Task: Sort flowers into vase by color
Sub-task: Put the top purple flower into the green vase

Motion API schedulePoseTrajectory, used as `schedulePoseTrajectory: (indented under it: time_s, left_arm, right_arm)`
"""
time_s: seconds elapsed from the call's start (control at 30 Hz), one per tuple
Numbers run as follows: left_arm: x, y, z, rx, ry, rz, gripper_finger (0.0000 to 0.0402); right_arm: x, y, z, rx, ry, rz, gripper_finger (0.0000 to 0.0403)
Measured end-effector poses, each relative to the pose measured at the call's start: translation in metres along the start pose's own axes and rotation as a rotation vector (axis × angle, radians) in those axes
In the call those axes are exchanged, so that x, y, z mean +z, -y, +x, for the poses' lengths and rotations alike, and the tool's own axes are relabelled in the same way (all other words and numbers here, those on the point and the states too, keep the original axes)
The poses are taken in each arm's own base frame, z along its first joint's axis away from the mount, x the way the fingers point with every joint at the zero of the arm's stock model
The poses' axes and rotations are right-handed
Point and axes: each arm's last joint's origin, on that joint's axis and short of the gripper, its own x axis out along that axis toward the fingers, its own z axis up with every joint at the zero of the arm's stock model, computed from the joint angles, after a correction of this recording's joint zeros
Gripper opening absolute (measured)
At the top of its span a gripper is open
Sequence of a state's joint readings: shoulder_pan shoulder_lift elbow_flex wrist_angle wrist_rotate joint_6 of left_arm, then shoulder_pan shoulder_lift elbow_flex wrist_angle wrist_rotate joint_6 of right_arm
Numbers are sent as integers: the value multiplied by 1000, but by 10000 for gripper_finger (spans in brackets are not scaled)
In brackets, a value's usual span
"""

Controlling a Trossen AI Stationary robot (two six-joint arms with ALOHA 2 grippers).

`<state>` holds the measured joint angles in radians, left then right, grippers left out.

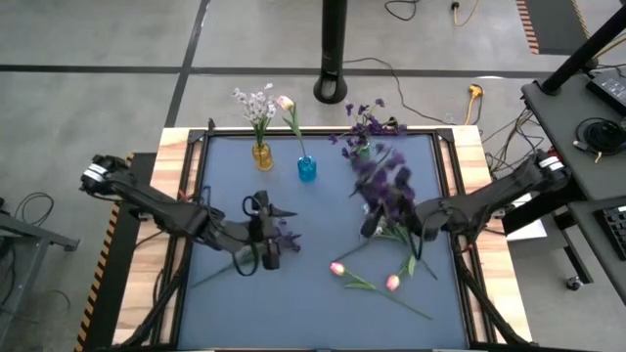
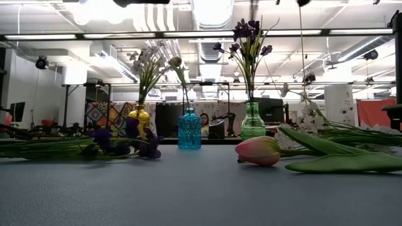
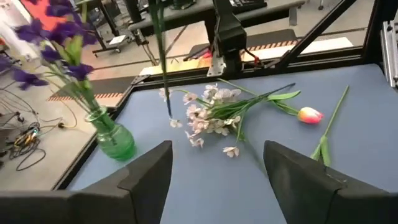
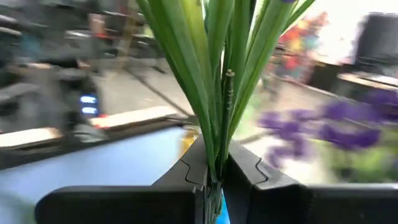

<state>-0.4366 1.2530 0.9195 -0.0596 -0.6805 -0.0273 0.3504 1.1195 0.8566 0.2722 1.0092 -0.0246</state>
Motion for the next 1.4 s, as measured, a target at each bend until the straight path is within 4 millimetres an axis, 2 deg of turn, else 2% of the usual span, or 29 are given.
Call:
schedulePoseTrajectory:
  time_s: [0.23,0.47,0.63,0.9,1.4]
  left_arm:
    - [3,-19,-19,145,-18,35,236]
    - [-6,-26,-25,181,-101,69,236]
    - [-9,-26,-25,183,-122,91,236]
    - [-11,-29,-26,280,-135,127,236]
    - [-12,-29,-27,286,-145,139,236]
  right_arm:
    - [4,51,9,-188,-73,69,22]
    - [-4,79,21,-323,-94,135,22]
    - [-8,94,34,-408,-91,143,22]
    - [-5,113,55,-410,-18,152,22]
    - [-21,128,87,-458,-16,132,22]
